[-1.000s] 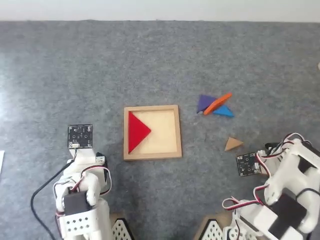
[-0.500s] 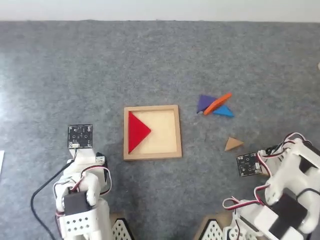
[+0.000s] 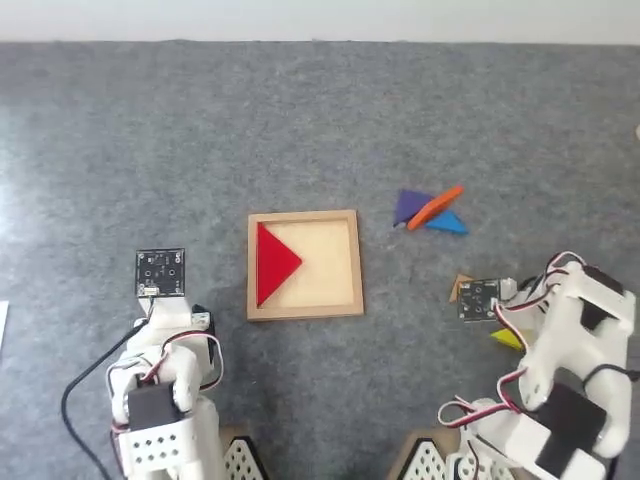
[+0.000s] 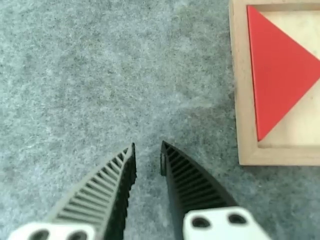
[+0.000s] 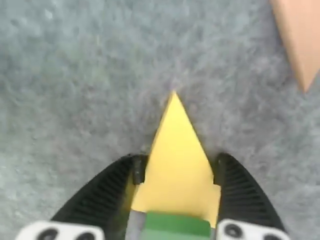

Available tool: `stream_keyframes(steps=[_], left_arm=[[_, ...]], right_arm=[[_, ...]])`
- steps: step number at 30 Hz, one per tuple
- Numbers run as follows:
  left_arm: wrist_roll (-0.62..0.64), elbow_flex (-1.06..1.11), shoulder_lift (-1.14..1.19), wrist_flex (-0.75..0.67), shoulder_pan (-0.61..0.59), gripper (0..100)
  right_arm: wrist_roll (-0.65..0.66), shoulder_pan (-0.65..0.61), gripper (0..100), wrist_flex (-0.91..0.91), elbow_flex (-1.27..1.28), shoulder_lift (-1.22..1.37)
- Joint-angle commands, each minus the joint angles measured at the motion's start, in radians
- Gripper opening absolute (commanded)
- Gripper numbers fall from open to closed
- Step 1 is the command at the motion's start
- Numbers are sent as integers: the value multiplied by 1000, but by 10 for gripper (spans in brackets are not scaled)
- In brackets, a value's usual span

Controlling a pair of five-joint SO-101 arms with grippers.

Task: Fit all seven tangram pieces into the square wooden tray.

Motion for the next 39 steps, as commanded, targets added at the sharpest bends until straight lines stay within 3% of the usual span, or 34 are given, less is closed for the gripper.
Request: stream_keyframes(steps=[1, 5, 9, 22, 39], left_arm=[[-2, -12, -18, 3, 0, 82], [-2, -12, -18, 3, 0, 82], [-2, -12, -18, 3, 0, 82], [-2, -12, -18, 3, 0, 82], [-2, -12, -18, 3, 0, 82]], right_arm=[[-23, -24, 245, 36, -34, -8], [-23, -50, 321, 199, -110, -47], [-12, -77, 318, 317, -183, -81], [288, 137, 321, 271, -190, -84], [368, 180, 320, 145, -189, 30]])
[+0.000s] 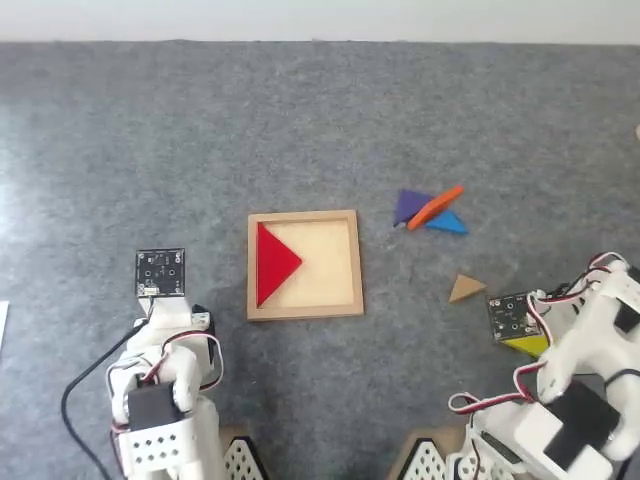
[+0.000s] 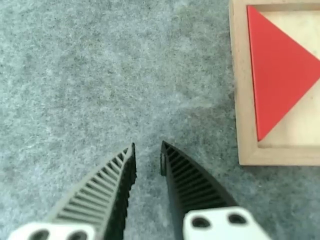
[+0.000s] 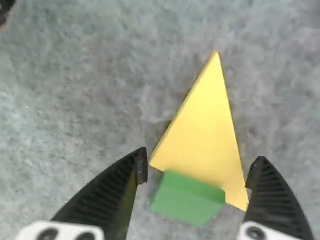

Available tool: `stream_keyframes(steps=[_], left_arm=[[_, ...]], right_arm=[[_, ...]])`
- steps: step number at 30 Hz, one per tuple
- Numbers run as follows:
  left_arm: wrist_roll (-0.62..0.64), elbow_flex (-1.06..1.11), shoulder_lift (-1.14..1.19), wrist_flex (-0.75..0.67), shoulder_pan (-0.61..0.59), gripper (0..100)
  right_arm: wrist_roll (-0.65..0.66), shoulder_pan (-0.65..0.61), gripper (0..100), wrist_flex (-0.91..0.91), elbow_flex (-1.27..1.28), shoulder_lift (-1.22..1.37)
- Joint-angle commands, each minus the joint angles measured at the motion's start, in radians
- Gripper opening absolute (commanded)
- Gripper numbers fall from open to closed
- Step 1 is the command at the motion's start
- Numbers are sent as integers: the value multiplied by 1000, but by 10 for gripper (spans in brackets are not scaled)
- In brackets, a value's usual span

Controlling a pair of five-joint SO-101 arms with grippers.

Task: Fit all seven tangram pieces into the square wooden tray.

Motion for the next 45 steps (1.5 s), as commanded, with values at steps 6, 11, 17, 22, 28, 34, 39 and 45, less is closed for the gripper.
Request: stream_keyframes(steps=[6, 11, 17, 22, 28, 34, 39, 45], left_arm=[[-2, -12, -18, 3, 0, 82], [-2, -12, -18, 3, 0, 82], [-2, -12, -18, 3, 0, 82], [-2, -12, -18, 3, 0, 82], [-2, -12, -18, 3, 0, 82], [-2, -12, -18, 3, 0, 82], [-2, -12, -18, 3, 0, 82], [-2, -12, -18, 3, 0, 82]], right_arm=[[118, 73, 321, -36, -43, -2], [130, 70, 321, -56, -41, 2], [133, 62, 321, -56, -40, 2], [133, 53, 321, -58, -38, 4], [133, 31, 321, -94, -2, 4], [135, 21, 321, -243, 95, 4], [135, 21, 321, -239, 101, 2], [135, 5, 321, -151, 103, -5]])
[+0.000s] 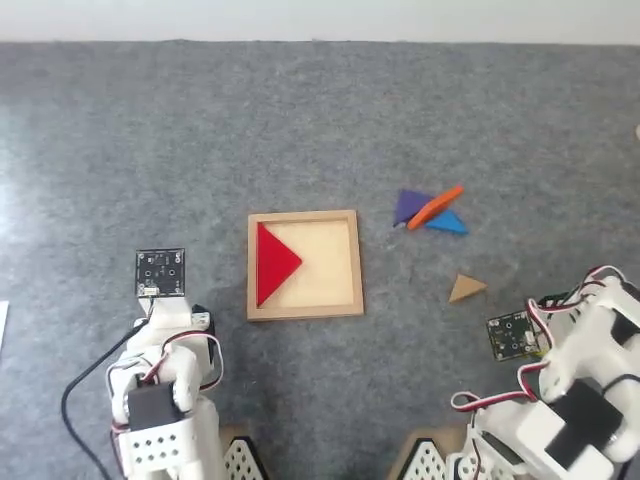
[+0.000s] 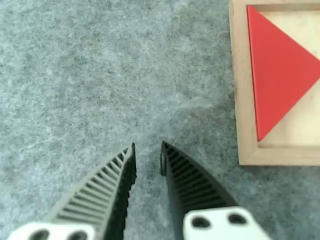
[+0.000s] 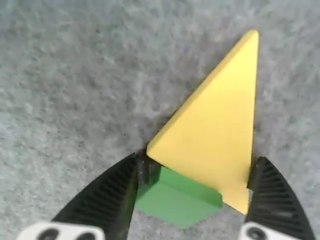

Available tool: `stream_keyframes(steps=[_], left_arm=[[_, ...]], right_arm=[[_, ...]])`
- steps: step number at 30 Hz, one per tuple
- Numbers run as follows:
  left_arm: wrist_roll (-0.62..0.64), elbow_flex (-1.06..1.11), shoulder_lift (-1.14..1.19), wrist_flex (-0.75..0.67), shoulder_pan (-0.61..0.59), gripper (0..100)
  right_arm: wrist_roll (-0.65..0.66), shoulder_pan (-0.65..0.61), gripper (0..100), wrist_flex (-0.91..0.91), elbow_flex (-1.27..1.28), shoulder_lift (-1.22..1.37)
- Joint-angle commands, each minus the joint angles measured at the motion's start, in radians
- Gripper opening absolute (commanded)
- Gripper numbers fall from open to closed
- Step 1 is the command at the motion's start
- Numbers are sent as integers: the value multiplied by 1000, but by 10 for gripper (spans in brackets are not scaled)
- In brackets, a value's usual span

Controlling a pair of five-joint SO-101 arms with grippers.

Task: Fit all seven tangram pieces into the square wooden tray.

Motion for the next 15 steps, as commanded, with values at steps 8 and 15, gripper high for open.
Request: stream_keyframes(steps=[8, 15], left_arm=[[-2, -12, -18, 3, 0, 82], [-2, -12, -18, 3, 0, 82]], right_arm=[[3, -35, 318, 94, -5, -16], [-38, -39, 318, 101, -5, -8]])
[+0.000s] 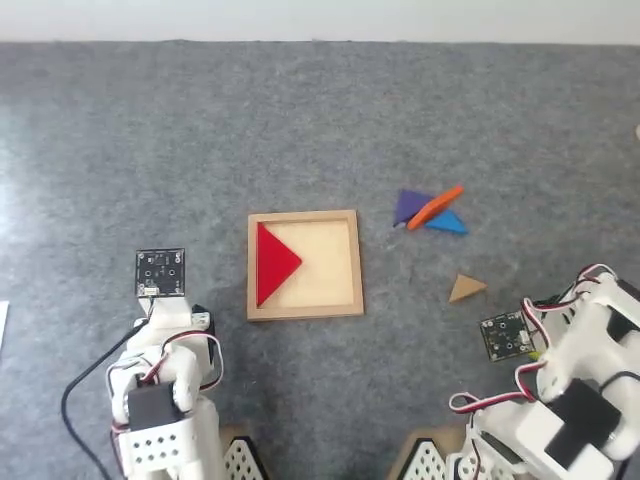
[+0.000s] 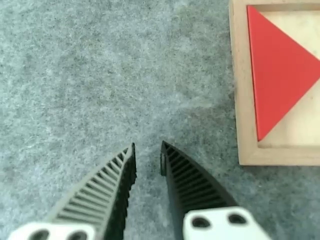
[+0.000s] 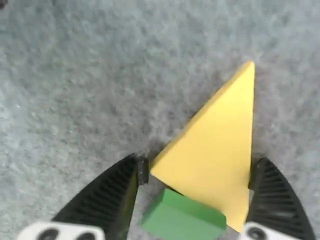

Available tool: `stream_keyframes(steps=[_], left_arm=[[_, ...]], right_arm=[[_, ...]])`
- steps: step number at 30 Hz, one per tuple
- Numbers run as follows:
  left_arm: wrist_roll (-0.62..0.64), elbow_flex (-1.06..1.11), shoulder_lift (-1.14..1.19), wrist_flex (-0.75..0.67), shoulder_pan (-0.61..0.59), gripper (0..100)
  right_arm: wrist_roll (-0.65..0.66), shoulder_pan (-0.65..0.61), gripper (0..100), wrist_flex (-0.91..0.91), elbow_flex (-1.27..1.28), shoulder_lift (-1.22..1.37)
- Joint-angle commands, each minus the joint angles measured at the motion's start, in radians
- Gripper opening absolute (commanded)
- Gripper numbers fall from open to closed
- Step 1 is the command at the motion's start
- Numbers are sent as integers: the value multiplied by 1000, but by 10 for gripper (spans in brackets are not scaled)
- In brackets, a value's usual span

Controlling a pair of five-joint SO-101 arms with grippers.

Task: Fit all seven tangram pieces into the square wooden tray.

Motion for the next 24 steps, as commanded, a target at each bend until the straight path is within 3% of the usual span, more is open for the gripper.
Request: stream_keyframes(steps=[1, 8, 14, 24], left_arm=[[-2, -12, -18, 3, 0, 82], [-2, -12, -18, 3, 0, 82], [-2, -12, -18, 3, 0, 82], [-2, -12, -18, 3, 0, 82]], right_arm=[[-15, -12, 318, 19, -5, -10], [-63, -24, 315, 21, -5, -7], [-68, -30, 199, 25, -5, -15], [-94, -30, 196, 27, -6, -16]])
